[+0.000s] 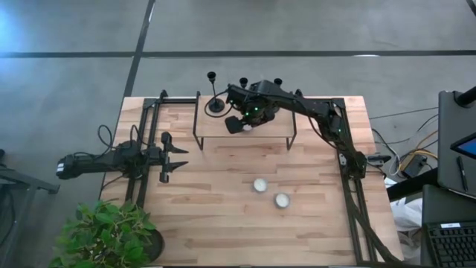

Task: Pick & Place candle stick holders
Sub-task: Put the pink scented candle on the shelf

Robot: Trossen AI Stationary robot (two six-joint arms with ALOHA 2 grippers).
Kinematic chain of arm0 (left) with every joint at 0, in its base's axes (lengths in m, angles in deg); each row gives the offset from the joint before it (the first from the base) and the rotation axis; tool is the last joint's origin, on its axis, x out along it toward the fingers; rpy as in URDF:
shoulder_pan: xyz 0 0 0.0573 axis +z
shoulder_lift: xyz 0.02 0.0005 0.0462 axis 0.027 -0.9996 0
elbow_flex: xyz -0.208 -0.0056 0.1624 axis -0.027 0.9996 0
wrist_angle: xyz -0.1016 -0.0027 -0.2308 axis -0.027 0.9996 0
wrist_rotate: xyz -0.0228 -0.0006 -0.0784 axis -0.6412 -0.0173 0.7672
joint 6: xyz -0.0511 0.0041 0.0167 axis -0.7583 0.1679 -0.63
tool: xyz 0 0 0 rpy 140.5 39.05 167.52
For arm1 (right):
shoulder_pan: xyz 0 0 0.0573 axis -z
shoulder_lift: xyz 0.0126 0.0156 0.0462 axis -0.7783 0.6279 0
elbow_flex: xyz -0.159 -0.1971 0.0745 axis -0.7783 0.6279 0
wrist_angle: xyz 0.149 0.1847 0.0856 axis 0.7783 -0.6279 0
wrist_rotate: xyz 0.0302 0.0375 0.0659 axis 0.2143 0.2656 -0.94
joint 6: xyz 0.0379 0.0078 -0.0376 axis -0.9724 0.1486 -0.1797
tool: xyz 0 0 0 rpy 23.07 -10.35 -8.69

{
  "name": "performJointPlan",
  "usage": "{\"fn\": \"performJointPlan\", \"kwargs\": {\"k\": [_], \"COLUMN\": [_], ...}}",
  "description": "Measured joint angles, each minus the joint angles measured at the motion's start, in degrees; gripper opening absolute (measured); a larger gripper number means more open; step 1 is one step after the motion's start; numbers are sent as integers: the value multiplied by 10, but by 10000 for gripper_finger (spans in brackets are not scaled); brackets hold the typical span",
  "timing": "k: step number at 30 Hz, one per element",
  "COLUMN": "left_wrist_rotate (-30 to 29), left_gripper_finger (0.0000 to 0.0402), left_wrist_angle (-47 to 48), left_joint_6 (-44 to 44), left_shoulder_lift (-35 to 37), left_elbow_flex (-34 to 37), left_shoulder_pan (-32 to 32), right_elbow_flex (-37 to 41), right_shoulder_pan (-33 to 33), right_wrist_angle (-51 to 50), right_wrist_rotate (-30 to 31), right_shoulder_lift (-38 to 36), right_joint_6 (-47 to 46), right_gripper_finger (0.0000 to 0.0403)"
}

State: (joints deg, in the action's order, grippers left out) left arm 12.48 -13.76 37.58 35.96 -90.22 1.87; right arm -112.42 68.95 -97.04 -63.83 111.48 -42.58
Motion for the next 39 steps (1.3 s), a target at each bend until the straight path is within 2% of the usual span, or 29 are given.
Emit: {"fn": "performJointPlan", "kwargs": {"k": [5, 12, 15, 30, 39], "left_wrist_rotate": [0, 0, 0, 0, 0], "left_gripper_finger": [181, 181, 181, 181, 181], "left_wrist_angle": [0, 0, 0, 0, 0], "left_joint_6": [0, 0, 0, 0, 0], "left_shoulder_lift": [0, 0, 0, 0, 0], "left_elbow_flex": [0, 0, 0, 0, 0], "left_shoulder_pan": [0, 0, 0, 0, 0], "right_elbow_flex": [-1, -1, -1, -1, -1], "right_shoulder_pan": [0, 4, 5, 7, 6], "right_wrist_angle": [-4, -68, -65, -47, -43], "right_wrist_rotate": [6, 43, 54, 53, 44], "right_shoulder_lift": [-2, -2, -2, 1, 1], "right_joint_6": [20, 46, 61, 89, 148], "right_gripper_finger": [289, 289, 289, 289, 289]}}
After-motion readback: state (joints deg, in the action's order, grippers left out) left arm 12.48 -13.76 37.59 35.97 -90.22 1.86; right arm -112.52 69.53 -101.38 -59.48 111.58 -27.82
